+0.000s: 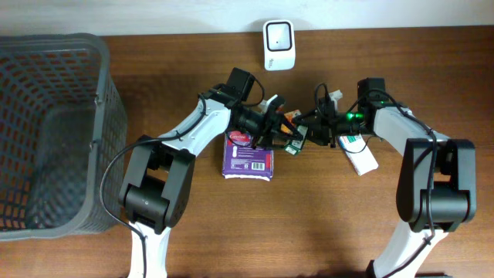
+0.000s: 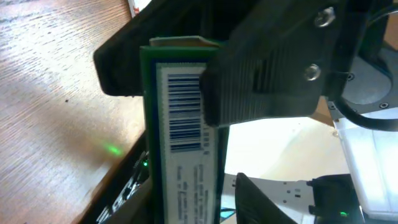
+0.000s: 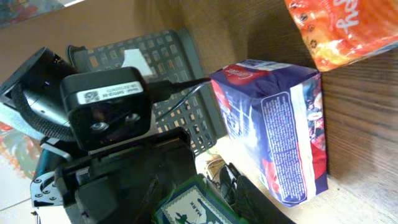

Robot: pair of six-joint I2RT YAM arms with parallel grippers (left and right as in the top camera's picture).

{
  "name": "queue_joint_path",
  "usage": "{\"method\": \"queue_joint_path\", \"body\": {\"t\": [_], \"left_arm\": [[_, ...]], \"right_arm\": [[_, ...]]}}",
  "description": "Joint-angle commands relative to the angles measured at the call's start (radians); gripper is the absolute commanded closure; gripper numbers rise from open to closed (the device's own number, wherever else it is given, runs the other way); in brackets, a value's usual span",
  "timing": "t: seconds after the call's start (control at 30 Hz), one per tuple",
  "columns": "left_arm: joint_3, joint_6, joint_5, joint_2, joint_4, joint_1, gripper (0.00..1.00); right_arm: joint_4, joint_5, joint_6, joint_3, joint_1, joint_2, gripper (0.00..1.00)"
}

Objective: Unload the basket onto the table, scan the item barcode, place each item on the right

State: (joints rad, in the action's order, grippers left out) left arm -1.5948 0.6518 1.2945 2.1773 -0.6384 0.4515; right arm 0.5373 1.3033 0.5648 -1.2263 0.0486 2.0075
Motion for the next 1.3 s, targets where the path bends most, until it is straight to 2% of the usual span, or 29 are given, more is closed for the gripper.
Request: {"method": "queue_joint_path", "body": {"t": [0.0,0.03,0.13,0.17,0.23,0.33,0.37,0.4,0.47,0.53,0.63,0.7,0.77,0.87,0.9,0.97,1.0,1.07,1.2,1.27], "left_arm": [[-0.011,-0.011,-0.028,0.004,0.002,-0.004,0.51],[-0.011,-0.011,-0.049,0.004,0.002,-0.007,0.5],[-0.011,-0.011,-0.179,0.004,0.002,-0.012,0.45],[-0.011,-0.012,-0.213,0.004,0.002,-0.03,0.44],[-0.011,-0.013,-0.227,0.004,-0.002,-0.087,0.44],[-0.011,-0.053,-0.271,0.003,-0.049,-0.176,0.44],[-0.011,-0.086,-0.347,0.003,-0.099,-0.192,0.44],[-0.011,-0.093,-0.43,0.003,-0.135,-0.193,0.44],[-0.011,-0.093,-0.627,0.003,-0.187,-0.191,0.44],[-0.011,-0.093,-0.683,0.003,-0.214,-0.19,0.44],[-0.011,-0.107,-0.701,0.003,-0.22,-0.189,0.44],[-0.011,-0.108,-0.755,0.003,-0.246,-0.174,0.44],[-0.011,-0.108,-0.814,0.003,-0.272,-0.168,0.46],[-0.047,-0.143,-0.875,-0.037,-0.304,-0.169,0.48],[-0.074,-0.146,-0.93,-0.069,-0.329,-0.167,0.48],[-0.097,-0.146,-1.049,-0.159,-0.361,-0.163,0.45],[-0.097,-0.145,-1.056,-0.196,-0.362,-0.163,0.42],[-0.097,-0.145,-1.056,-0.211,-0.366,-0.161,0.41],[-0.097,-0.146,-1.056,-0.211,-0.381,-0.15,0.38],[-0.097,-0.146,-1.057,-0.211,-0.399,-0.15,0.38]], "right_arm": [[-0.005,-0.007,-0.005,-0.002,-0.002,-0.004,0.77],[-0.024,-0.007,-0.005,-0.002,-0.002,-0.004,0.85],[-0.033,-0.068,-0.002,-0.013,-0.001,-0.004,0.84],[-0.033,-0.114,0.001,-0.033,-0.001,-0.004,0.81],[-0.023,-0.17,0.002,-0.076,-0.001,-0.004,0.81],[0.141,-0.475,-0.023,-0.192,-0.002,-0.004,0.8],[0.254,-0.697,-0.057,-0.231,-0.003,-0.004,0.8],[0.314,-0.827,-0.06,-0.239,-0.003,-0.004,0.8],[0.393,-0.983,-0.09,-0.239,-0.005,-0.004,0.8],[0.449,-1.141,-0.09,-0.239,-0.011,-0.004,0.78],[0.485,-1.254,-0.125,-0.239,-0.079,-0.004,0.76],[0.51,-1.395,-0.142,-0.238,-0.179,-0.004,0.66],[0.514,-1.424,-0.142,-0.238,-0.235,-0.004,0.61],[0.541,-1.408,-0.142,-0.241,-0.265,-0.004,0.43],[0.573,-1.408,-0.142,-0.258,-0.256,-0.004,0.42],[0.686,-1.332,-0.143,-0.341,-0.208,-0.004,0.4],[0.713,-1.258,-0.194,-0.348,-0.194,-0.004,0.34],[0.701,-1.228,-0.213,-0.299,-0.2,-0.004,0.32],[0.529,-1.183,-0.208,-0.129,-0.221,-0.004,0.34],[0.512,-1.188,-0.209,-0.113,-0.221,-0.004,0.45]]}}
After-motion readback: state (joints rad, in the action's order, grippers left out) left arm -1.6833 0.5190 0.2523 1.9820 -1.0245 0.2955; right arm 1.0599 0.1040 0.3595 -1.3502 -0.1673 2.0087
